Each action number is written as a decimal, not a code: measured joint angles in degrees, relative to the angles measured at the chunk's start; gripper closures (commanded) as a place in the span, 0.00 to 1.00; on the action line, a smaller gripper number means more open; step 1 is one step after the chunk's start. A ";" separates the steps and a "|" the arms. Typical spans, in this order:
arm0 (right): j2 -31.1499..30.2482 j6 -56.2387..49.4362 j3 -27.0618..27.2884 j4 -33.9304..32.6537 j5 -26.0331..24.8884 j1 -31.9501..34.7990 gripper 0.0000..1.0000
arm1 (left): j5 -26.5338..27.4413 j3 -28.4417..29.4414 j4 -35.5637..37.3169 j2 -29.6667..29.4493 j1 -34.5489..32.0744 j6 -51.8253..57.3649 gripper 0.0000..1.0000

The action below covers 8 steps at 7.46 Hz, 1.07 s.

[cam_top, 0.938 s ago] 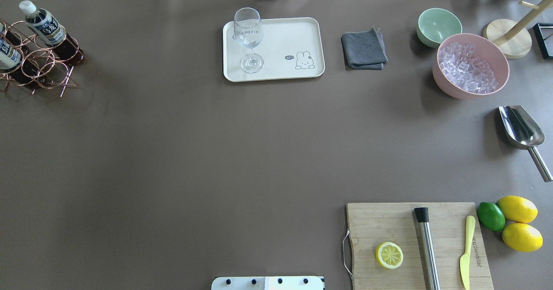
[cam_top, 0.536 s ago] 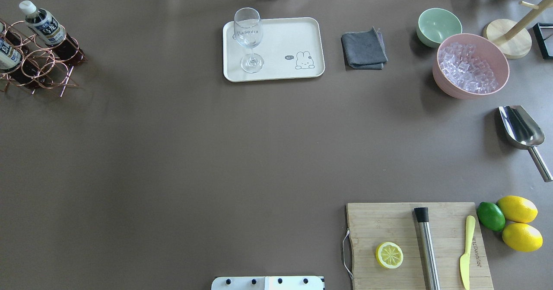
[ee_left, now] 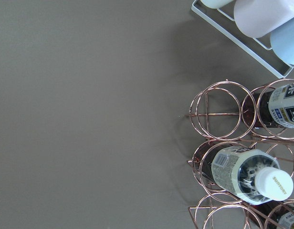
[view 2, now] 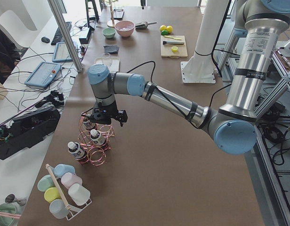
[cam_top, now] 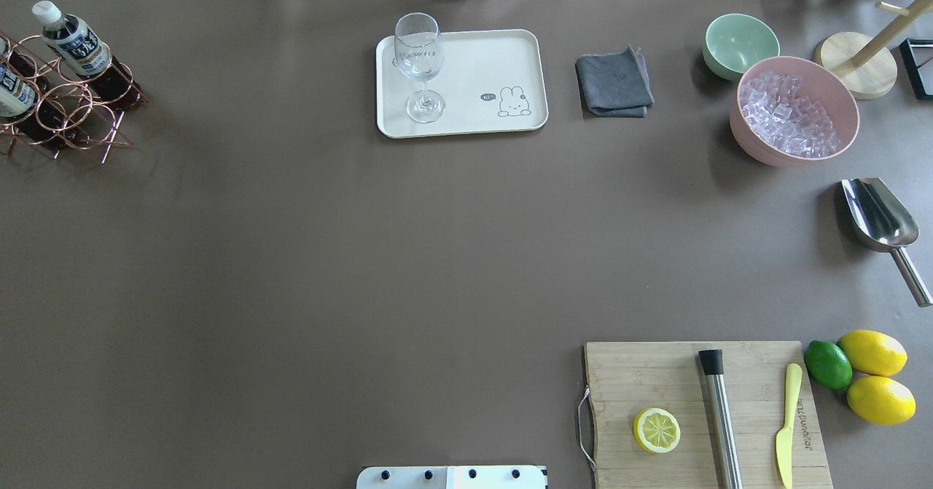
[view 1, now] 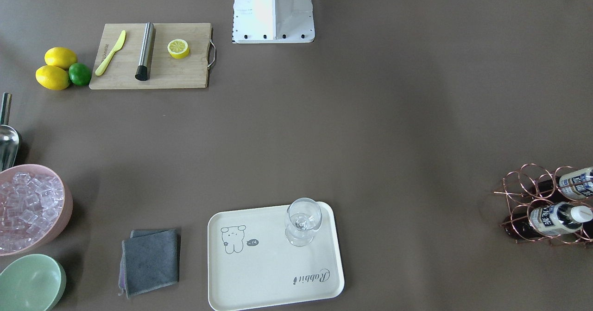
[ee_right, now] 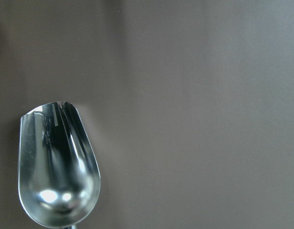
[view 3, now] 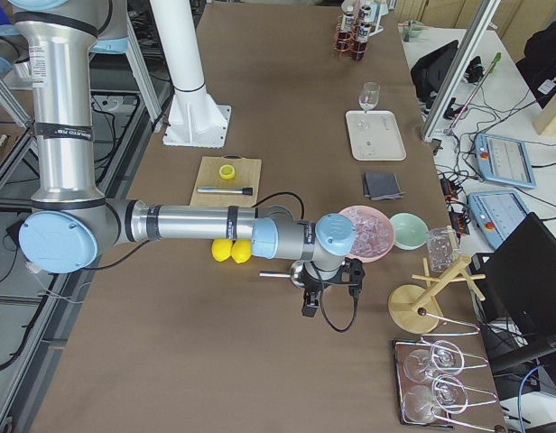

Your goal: Take tea from basket to plate

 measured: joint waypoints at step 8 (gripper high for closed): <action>1.13 0.34 0.07 0.00 -0.04 -0.25 0.00 | 1.53 13.99 5.32 -14.47 -5.53 2.54 0.07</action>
